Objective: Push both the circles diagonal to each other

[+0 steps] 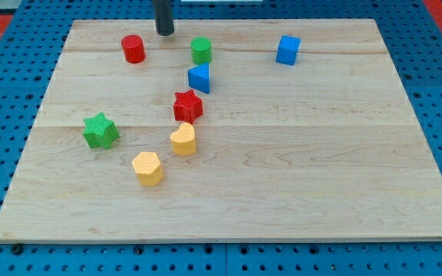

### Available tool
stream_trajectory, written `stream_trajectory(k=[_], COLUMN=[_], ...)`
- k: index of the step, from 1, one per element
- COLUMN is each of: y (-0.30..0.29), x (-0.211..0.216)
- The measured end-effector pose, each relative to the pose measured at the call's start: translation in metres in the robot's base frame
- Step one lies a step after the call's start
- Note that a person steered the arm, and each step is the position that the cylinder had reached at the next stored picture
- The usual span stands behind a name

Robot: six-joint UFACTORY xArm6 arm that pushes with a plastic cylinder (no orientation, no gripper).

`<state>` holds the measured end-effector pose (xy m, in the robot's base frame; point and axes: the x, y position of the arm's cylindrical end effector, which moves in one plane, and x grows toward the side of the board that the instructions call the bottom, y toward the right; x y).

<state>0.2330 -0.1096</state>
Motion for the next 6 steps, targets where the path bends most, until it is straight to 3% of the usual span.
stream_trajectory(k=[2,3,4,5,6], y=[-0.018,-0.059,-0.029,-0.020,-0.046], x=[0.103,0.072,0.027,0.017,0.066])
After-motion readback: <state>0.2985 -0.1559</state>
